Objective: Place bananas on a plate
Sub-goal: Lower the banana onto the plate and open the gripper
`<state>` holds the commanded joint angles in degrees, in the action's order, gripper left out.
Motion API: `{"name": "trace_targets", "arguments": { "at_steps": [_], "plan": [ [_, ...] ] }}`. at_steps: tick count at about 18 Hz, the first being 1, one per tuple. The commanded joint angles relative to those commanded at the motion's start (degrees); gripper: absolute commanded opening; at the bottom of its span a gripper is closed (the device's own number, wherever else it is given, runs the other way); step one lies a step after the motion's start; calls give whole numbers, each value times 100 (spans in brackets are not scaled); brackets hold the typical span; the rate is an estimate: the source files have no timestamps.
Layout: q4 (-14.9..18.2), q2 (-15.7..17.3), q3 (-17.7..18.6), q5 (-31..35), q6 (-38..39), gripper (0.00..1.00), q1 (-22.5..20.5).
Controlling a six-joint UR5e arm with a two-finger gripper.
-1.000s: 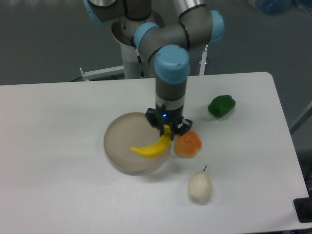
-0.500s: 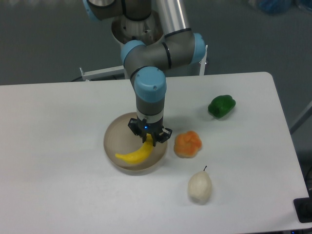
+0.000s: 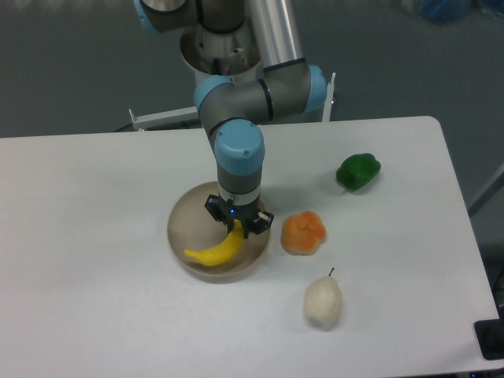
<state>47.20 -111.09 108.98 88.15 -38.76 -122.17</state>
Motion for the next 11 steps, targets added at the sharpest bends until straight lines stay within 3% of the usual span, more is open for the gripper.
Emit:
{"name": "trace_targets", "arguments": {
  "at_steps": [11],
  "plan": [
    [0,-26,35,0,-149,34,44]
  ]
}}
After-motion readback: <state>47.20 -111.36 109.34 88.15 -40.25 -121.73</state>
